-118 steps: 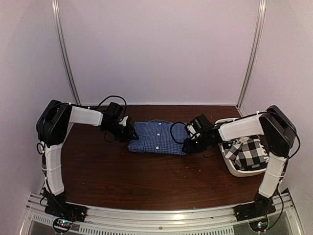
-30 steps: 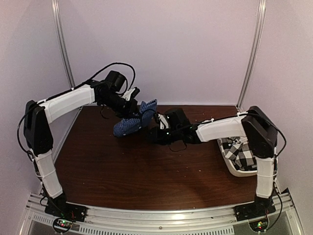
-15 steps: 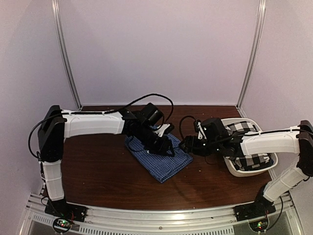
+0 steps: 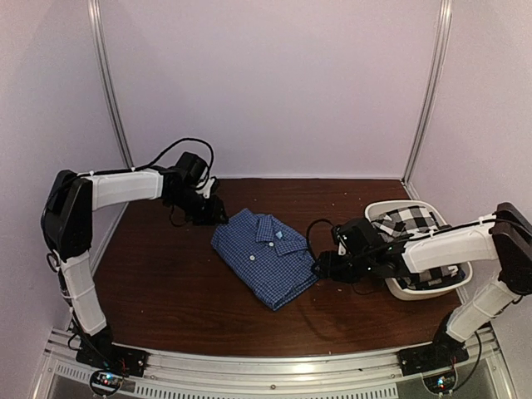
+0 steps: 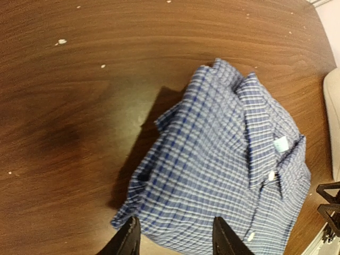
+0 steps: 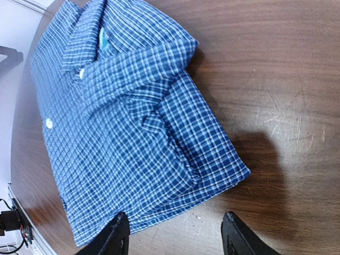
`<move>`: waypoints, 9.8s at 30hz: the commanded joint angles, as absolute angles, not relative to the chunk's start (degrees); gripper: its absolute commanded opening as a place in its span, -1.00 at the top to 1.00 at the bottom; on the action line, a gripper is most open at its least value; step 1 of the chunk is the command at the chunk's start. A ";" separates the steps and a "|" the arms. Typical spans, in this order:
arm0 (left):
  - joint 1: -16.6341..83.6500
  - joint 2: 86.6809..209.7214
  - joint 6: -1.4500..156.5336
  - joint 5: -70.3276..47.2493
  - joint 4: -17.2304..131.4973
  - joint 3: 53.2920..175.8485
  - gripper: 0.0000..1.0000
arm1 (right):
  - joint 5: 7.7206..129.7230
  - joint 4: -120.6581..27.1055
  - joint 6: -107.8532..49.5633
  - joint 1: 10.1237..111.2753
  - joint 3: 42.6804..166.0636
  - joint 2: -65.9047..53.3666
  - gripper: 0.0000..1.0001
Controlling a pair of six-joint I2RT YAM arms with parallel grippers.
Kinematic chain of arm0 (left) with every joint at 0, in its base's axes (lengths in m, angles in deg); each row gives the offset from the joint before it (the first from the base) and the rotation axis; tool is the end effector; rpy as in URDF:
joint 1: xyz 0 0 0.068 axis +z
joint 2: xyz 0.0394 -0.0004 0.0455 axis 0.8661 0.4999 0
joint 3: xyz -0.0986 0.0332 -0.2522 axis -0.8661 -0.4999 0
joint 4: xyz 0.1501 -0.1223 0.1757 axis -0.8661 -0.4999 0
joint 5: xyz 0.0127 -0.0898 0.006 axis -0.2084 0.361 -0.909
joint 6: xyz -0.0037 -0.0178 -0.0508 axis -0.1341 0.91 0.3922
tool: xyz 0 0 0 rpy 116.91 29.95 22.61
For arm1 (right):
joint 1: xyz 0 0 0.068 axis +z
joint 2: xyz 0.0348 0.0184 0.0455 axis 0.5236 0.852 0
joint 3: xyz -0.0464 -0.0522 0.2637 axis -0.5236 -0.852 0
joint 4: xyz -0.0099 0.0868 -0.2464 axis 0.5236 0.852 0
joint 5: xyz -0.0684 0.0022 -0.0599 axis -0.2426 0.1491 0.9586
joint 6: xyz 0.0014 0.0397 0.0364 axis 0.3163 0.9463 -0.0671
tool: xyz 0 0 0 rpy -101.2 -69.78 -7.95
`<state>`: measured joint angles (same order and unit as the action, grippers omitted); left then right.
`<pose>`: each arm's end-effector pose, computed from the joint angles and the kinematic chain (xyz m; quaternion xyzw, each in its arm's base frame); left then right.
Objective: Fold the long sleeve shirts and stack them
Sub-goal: Adjust the square-folded shirt at the center of the board, then smooth out the square-folded shirt at the center of the board, then move the square-folded shirt to the corner of the board, then reset both arms
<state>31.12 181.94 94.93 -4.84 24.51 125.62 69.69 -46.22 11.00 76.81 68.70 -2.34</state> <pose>0.3572 -0.2075 0.2195 0.0369 0.9493 -0.2475 0.1901 0.2001 0.2076 0.1666 -0.0077 0.9265 0.3057 0.2193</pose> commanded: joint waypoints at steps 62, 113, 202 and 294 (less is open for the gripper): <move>30.90 179.47 102.74 -11.28 32.88 113.73 0.49 | 71.16 -27.92 -16.95 67.80 111.14 29.66 0.20; 31.71 185.82 98.23 -7.54 36.10 120.64 1.00 | 76.90 -27.20 -13.90 66.41 104.83 22.91 1.00; 55.15 202.58 86.04 -31.66 15.06 150.65 1.00 | 80.11 -27.27 -13.93 73.49 100.24 7.90 0.00; 21.86 161.86 93.04 -16.01 48.84 112.95 -0.95 | 88.79 -41.09 -10.96 71.60 85.47 -14.75 -1.00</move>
<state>22.12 164.06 93.67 -15.92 46.06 111.90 87.59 -41.18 -10.11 71.89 84.99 -13.55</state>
